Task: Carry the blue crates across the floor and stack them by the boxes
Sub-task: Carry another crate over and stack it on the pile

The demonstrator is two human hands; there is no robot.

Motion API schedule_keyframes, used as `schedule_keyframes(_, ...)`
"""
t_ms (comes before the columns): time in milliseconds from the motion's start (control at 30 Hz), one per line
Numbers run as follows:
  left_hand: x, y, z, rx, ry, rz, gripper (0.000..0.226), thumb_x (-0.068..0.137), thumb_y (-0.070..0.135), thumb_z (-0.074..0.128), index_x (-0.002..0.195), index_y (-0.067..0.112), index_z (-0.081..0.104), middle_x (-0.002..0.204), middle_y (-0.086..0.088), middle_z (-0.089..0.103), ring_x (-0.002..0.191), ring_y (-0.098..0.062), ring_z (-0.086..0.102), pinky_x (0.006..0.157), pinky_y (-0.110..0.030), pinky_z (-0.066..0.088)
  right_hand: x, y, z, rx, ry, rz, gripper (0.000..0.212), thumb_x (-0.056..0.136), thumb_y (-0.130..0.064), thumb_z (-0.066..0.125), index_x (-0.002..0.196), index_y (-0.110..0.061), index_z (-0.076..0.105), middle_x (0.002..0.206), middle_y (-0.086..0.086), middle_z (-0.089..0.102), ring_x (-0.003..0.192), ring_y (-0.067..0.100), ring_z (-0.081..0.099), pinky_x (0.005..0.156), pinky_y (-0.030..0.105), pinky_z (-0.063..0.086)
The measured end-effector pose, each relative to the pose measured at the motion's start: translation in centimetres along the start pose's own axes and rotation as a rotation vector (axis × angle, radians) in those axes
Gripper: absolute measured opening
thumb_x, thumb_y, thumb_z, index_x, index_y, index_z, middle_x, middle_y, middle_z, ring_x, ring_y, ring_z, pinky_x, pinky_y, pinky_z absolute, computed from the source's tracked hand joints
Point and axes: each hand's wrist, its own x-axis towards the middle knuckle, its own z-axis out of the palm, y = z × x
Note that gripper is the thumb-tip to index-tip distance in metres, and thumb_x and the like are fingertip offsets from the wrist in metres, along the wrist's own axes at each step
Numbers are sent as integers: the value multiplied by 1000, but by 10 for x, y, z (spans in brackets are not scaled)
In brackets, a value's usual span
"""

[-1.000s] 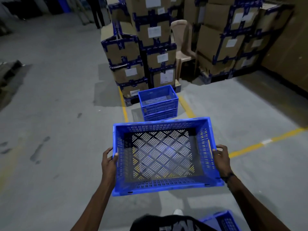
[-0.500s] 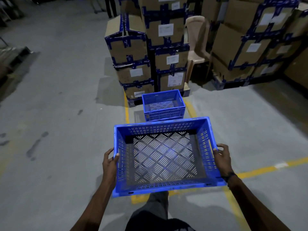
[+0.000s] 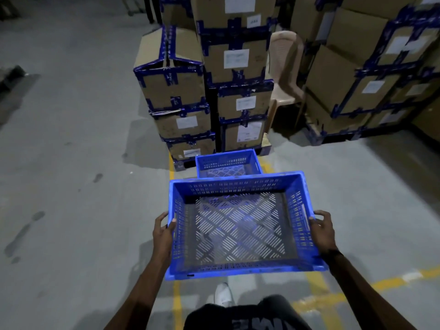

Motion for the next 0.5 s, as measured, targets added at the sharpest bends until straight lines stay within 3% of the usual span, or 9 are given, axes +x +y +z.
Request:
schedule_keyframes(100,31,16,27,-25,-12,-7,33,101,10,60,133,18,56,89,-14,68,74,-24,66,63,-35,57,41,-8,9,-3,11,11,29,97,-23,57,96,-51,48,91,8,69,82,35,67,77,54,55)
schedule_keyframes(333,88,27,93,-47,52,-70,31,99,7,61,127,22,60,91,-23,68,84,-31,65,83,-54,55,155,-9,35,-29,-35,16,32,96,-23,59,94,-54,48,90,12,70,80,38,67,77,57,55)
schedule_keyframes(500,119,31,147,-66,110,-93,33,98,8,61,127,24,60,98,-28,71,83,-31,67,86,-60,55,264,-2,52,-53,-159,-6,22,94,-27,59,100,-46,49,82,11,70,73,40,67,72,59,55)
